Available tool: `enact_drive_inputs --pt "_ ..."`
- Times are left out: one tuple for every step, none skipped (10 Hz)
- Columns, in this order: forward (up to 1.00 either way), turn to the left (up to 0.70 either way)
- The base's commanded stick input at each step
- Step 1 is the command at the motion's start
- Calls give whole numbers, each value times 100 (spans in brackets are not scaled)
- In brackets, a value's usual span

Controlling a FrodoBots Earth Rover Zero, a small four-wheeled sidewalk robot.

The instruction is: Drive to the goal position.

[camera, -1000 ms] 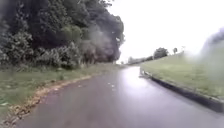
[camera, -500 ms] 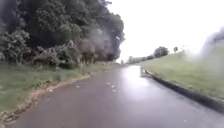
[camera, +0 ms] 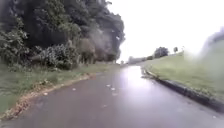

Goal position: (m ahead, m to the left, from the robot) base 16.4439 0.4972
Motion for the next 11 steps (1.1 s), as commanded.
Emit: enact_drive_inputs --pt "45 0" --pt "45 0" --pt "45 0" --pt "45 0" --pt "45 0" --pt "45 0" --pt "45 0" --pt "45 0" --pt "45 0" --pt "45 0" --pt "45 0"
